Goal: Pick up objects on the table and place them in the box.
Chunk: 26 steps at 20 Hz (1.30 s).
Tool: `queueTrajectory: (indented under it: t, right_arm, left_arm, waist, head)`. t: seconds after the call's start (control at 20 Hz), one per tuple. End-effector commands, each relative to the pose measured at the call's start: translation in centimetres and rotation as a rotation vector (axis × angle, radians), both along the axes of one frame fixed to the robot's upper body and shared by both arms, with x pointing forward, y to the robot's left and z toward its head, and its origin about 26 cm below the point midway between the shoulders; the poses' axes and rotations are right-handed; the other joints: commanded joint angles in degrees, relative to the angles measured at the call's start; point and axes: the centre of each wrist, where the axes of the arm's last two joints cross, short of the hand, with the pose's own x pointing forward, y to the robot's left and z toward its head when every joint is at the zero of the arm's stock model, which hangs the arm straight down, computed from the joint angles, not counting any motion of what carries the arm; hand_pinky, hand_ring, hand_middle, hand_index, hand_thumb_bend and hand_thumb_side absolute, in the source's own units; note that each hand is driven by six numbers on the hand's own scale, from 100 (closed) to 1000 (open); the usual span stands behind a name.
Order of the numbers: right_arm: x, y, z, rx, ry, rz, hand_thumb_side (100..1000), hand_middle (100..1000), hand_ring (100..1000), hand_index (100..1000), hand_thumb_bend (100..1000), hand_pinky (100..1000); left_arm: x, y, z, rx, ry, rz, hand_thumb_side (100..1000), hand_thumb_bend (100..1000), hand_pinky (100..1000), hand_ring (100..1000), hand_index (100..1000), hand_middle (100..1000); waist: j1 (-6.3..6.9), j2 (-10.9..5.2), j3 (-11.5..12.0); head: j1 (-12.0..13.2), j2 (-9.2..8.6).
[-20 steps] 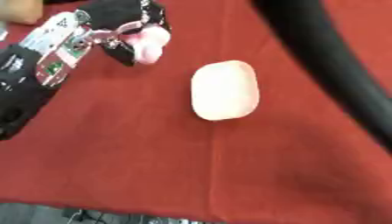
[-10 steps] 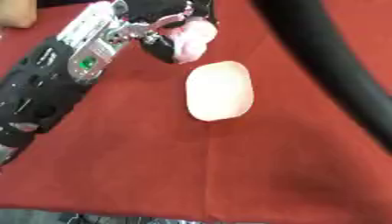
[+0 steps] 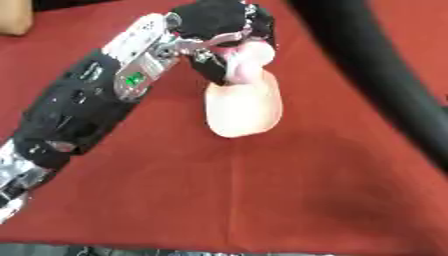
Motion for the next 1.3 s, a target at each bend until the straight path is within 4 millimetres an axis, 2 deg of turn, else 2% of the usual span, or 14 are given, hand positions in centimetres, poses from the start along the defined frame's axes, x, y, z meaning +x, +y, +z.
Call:
queueTrajectory:
  t: [0.05,0.4,0.6,0.8,0.85,0.9,1.0,1.05,1.1,1.15,1.3]
  right_arm:
    - [-0.1,0.0,0.8,-0.013,-0.028,0.016,703,846,785,950,100,595]
    - [-0.1,0.0,0.9,-0.013,-0.032,0.016,703,847,785,950,100,594]
    - [-0.1,0.0,0.8,-0.014,-0.031,0.013,703,847,785,951,100,595]
    - [-0.1,-0.1,0.8,-0.015,-0.031,0.012,703,847,785,950,100,595]
    - [-0.1,-0.1,0.8,-0.015,-0.031,0.012,703,847,784,951,100,594]
    - [-0.1,-0.1,0.8,-0.015,-0.032,0.012,702,848,784,954,100,594]
    - [-0.1,-0.1,0.8,-0.012,-0.032,0.012,702,848,783,955,100,593]
    - [-0.1,-0.1,0.8,-0.011,-0.032,0.012,702,848,783,954,100,592]
    - [-0.1,-0.1,0.8,-0.011,-0.033,0.012,702,848,782,954,100,592]
    - [-0.1,-0.1,0.8,-0.011,-0.033,0.012,702,848,782,954,100,592]
    - [-0.1,-0.1,0.8,-0.012,-0.034,0.012,703,848,781,953,100,592]
  left_arm:
    - [0.3,0.0,0.3,0.015,-0.015,-0.009,100,112,100,152,320,148]
    - [0.9,0.4,-1.4,0.035,0.026,-0.007,100,115,100,168,335,161]
    - [1.0,0.9,-2.0,0.059,0.042,-0.009,100,123,100,249,390,244]
    - [1.1,1.3,-2.6,0.068,0.056,-0.008,108,139,102,286,446,317]
    - [1.1,1.3,-2.6,0.068,0.057,-0.010,204,153,130,330,490,372]
    - [1.1,1.3,-2.7,0.069,0.057,-0.015,314,234,163,369,529,410]
    - [1.1,1.2,-2.7,0.080,0.051,-0.031,536,487,244,468,639,499]
    - [1.1,1.2,-2.7,0.088,0.046,-0.039,616,555,275,501,681,537]
    - [1.1,1.2,-2.7,0.095,0.043,-0.047,671,614,315,543,734,585]
    - [1.1,1.2,-2.7,0.099,0.040,-0.052,687,637,324,552,746,596]
    - [1.1,1.2,-2.8,0.108,0.035,-0.063,676,666,334,561,754,605]
  waist:
    - [-0.39,-0.82,-0.07]
    - [-0.50,-0.65,-0.08]
    - [-0.52,-0.67,0.07]
    - [-0.58,-0.69,0.20]
    - [-0.60,-0.70,0.21]
    - [-0.63,-0.71,0.22]
    - [-0.65,-0.73,0.23]
    - [-0.66,-0.73,0.25]
    - [-0.66,-0.74,0.25]
    - [-0.66,-0.73,0.26]
    - [-0.63,-0.71,0.28]
  head:
    - [-0.31,-0.19]
    - [-0.46,0.08]
    - [-0.62,0.36]
    - [-0.88,0.59]
    - [-0.92,0.62]
    - [-0.95,0.64]
    - [-0.99,0.70]
    - [-1.00,0.73]
    - [-1.01,0.76]
    - [-1.02,0.77]
    - [-1.11,0.82]
